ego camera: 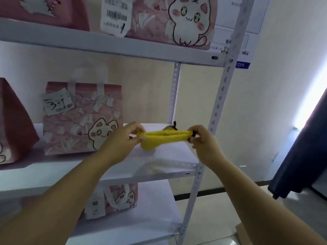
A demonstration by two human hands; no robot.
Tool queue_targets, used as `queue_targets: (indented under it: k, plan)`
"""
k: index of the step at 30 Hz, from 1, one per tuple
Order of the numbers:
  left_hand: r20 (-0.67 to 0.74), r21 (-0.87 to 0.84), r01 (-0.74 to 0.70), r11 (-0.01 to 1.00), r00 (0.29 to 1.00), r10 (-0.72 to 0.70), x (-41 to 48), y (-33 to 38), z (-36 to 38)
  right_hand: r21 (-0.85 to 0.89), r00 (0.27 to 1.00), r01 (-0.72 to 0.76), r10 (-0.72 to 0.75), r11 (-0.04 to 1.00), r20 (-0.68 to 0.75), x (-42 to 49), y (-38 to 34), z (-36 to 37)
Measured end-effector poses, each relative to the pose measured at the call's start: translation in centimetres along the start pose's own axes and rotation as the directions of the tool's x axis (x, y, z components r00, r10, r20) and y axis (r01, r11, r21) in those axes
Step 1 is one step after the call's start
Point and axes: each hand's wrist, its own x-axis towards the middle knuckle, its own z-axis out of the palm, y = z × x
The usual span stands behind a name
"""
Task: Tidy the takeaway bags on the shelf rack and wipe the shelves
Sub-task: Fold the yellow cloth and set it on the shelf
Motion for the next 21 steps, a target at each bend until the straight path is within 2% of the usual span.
queue_targets:
  k: [2,4,10,13,16,21]
  plan:
    - [0.115,-0.023,0.035,0.999,0.993,-0.033,-1.0,-2.1,1.2,-0.044,0.994,-0.054,0.058,0.998,0.09,-0.9,2.0,1.0]
    - [0.173,-0.069,0.076,0.995,0.983,-0.063,-1.4,-3.4,2.0,0.001,0.99,-0.062,0.062,0.998,0.126,-1.4,3.3,1.9]
    - [0.139,-0.119,0.118,0.986,0.985,-0.101,1.3,-5.1,2.3,-0.039,0.996,-0.053,0.055,0.998,0.065,1.2,3.6,3.5]
    - [0.134,-0.066,0.141,0.988,0.982,-0.131,3.2,-5.8,3.1,-0.102,0.978,-0.186,0.195,0.977,0.08,3.2,3.7,4.5]
    - [0.15,-0.01,0.185,0.983,0.972,-0.182,4.7,-6.5,4.4,-0.251,0.948,-0.265,0.299,0.931,0.109,4.6,4.3,5.5]
    - [0.193,-0.043,0.342,0.939,0.925,-0.328,5.9,-7.7,5.8,-0.321,0.898,-0.375,0.426,0.87,0.106,5.9,5.2,6.7]
